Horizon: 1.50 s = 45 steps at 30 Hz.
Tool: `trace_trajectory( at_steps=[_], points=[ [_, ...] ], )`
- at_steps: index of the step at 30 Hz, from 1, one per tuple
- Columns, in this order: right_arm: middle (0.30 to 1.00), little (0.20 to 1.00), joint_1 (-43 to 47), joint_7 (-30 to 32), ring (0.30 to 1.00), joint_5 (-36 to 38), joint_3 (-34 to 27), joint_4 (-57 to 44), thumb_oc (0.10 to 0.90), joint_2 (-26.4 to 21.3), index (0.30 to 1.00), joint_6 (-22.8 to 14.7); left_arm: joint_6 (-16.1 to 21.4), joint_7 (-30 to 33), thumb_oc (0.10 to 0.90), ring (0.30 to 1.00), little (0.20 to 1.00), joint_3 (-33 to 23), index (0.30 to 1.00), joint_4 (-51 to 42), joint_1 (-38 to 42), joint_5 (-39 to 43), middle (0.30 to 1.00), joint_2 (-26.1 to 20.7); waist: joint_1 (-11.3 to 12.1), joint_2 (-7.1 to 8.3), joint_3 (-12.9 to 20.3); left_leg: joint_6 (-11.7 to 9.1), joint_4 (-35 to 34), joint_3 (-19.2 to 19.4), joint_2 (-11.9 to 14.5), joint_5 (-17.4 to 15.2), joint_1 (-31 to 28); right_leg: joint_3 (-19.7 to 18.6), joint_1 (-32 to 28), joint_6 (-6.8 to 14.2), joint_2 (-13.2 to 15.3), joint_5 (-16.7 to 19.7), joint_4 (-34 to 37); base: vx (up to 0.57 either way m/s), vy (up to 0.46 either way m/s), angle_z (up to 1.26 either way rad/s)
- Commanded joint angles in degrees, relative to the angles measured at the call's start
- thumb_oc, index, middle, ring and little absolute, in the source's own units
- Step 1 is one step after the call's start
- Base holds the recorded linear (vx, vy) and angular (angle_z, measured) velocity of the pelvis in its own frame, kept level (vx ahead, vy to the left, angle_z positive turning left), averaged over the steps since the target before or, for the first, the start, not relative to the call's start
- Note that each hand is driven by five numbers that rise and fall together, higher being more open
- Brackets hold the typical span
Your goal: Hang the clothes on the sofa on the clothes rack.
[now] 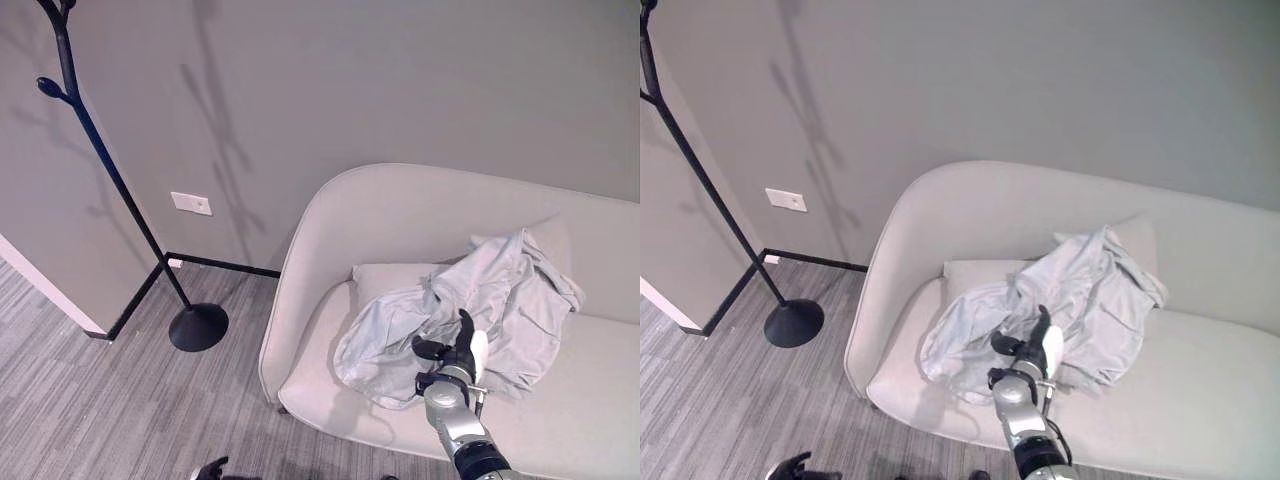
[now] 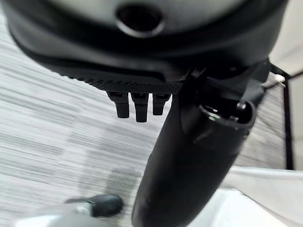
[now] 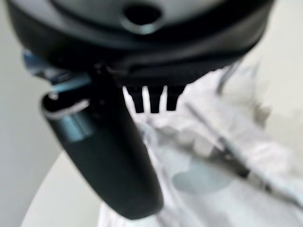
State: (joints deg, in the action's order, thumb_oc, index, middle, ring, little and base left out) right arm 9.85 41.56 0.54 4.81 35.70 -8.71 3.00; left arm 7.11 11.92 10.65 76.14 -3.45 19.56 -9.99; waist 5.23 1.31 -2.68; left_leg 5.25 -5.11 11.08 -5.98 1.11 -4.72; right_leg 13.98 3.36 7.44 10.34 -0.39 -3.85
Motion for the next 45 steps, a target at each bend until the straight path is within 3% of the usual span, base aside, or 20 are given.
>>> trace_trajectory(
  at_steps=[1,7,13,17,20,29,33,34,35,36,40,45],
  points=[
    [0.9,0.9,4.8,2.4,0.9,-4.0,-1.6,-5.9,0.8,-5.6,0.9,-3.4,1.1,0.6,0.8,0.9,0.9,1.3,0.9,3.8,3.2,-4.0,0.9,4.3,1.5,0.97,-0.4,-6.9,0.1,-0.6,9.0,-1.4,2.3,2.2,-9.7,0.9,0.4,2.5,8.4,0.11,-0.06,-0.26],
    [0.9,0.9,4.6,1.7,0.9,-5.3,-1.1,-5.4,0.8,-5.9,0.9,-3.4,1.1,1.3,0.8,0.9,0.9,3.8,0.9,3.7,2.6,-8.3,0.9,4.7,1.7,0.55,0.1,-7.7,0.1,-1.5,9.5,-1.3,2.4,3.3,-10.9,0.8,0.1,1.5,8.9,0.05,-0.023,0.03],
    [0.9,0.9,12.7,1.4,0.9,2.8,-1.4,8.9,0.8,-6.0,0.9,-5.4,1.4,2.0,0.8,0.9,0.9,7.1,0.9,3.4,2.4,-11.4,0.9,4.3,3.6,0.16,0.5,-8.2,0.1,-2.6,9.8,-1.1,3.0,4.3,-11.1,0.7,0.0,0.8,8.9,0.04,-0.005,0.13],
    [0.9,0.9,21.6,-2.3,0.9,13.8,-0.2,23.1,0.8,-5.8,0.9,-8.2,1.5,2.4,0.8,0.9,0.9,9.4,0.9,3.6,2.9,-10.6,0.9,3.6,5.4,0.05,0.6,-8.5,0.1,-3.5,9.7,-0.8,3.5,4.7,-11.1,0.6,-0.1,0.7,8.9,0.03,0.009,0.11],
    [0.9,0.9,25.8,-5.2,0.9,18.8,1.1,28.0,0.8,-5.2,0.9,-9.4,1.4,2.0,0.8,0.9,0.9,11.4,0.9,3.3,3.9,-10.8,0.9,3.6,6.1,0.08,0.3,-8.6,0.1,-3.8,9.6,-0.5,4.0,5.1,-10.9,0.5,-0.1,0.8,8.9,0.02,0.018,0.11],
    [0.9,0.9,29.6,-8.2,0.9,22.6,4.4,27.3,0.8,-1.9,0.9,-10.4,1.2,2.1,0.8,0.9,0.9,12.8,0.9,3.4,4.9,-11.1,0.9,3.7,6.9,0.43,-0.3,-8.7,0.1,-4.7,9.6,0.0,5.5,5.9,-10.2,0.4,-0.3,0.9,8.9,0.0,0.009,0.07],
    [0.9,0.9,31.9,-11.2,0.9,26.0,4.2,33.9,0.8,-1.3,0.9,-9.8,1.3,2.1,0.8,0.9,0.9,13.2,0.9,3.1,5.1,-10.4,0.9,3.5,7.8,0.77,-0.7,-8.7,0.1,-5.2,9.4,0.2,6.3,6.4,-9.8,0.4,-0.3,0.9,8.9,0.01,0.02,0.01],
    [0.9,0.9,33.5,-14.3,0.9,28.6,4.5,38.3,0.8,-1.4,0.9,-8.8,1.5,1.9,0.8,0.9,0.9,13.5,0.9,2.9,5.6,-10.1,0.9,3.1,8.5,0.95,-1.2,-8.9,0.1,-5.5,9.5,0.6,7.2,6.7,-9.3,0.4,-0.3,0.9,8.9,-0.02,0.005,0.11],
    [0.594,0.594,33.8,-14.5,0.594,28.7,4.5,38.6,0.596,-1.4,0.594,-8.9,1.5,1.8,0.8,0.9,0.9,13.5,0.9,2.9,5.7,-10.1,0.9,3.1,8.5,0.97,-1.2,-8.9,0.1,-5.6,9.5,0.6,7.3,6.7,-9.2,0.4,-0.3,0.9,8.9,-0.07,-0.008,0.22],
    [0.3,0.3,36.2,-19.2,0.3,32.5,4.8,44.0,0.4,-2.0,0.3,-7.2,1.8,1.2,0.8,0.9,0.9,14.5,0.9,2.2,6.9,-10.1,0.9,2.4,9.5,1.34,-2.2,-9.1,0.1,-6.3,9.4,1.3,9.1,7.3,-8.1,0.4,-0.5,1.2,8.9,-0.06,-0.013,0.19],
    [0.3,0.3,37.1,-22.6,0.3,35.5,5.2,46.0,0.4,-2.2,0.3,-6.4,1.8,0.7,0.8,0.9,0.9,15.0,0.9,2.1,8.1,-10.5,0.9,1.8,10.0,1.65,-2.7,-9.3,0.1,-6.5,9.3,1.7,10.1,7.9,-7.4,0.3,-0.5,1.3,8.9,-0.02,-0.006,0.05],
    [0.3,0.3,32.5,-25.2,0.3,35.6,7.5,42.2,0.4,-1.1,0.3,-7.0,1.6,0.5,0.8,0.9,0.9,13.8,0.9,2.5,8.2,-11.0,0.9,1.4,8.9,1.94,-2.8,-9.4,0.1,-5.8,9.6,1.5,9.6,7.8,-7.8,0.2,-0.4,1.2,8.9,0.01,-0.007,-0.01]
  ],
)
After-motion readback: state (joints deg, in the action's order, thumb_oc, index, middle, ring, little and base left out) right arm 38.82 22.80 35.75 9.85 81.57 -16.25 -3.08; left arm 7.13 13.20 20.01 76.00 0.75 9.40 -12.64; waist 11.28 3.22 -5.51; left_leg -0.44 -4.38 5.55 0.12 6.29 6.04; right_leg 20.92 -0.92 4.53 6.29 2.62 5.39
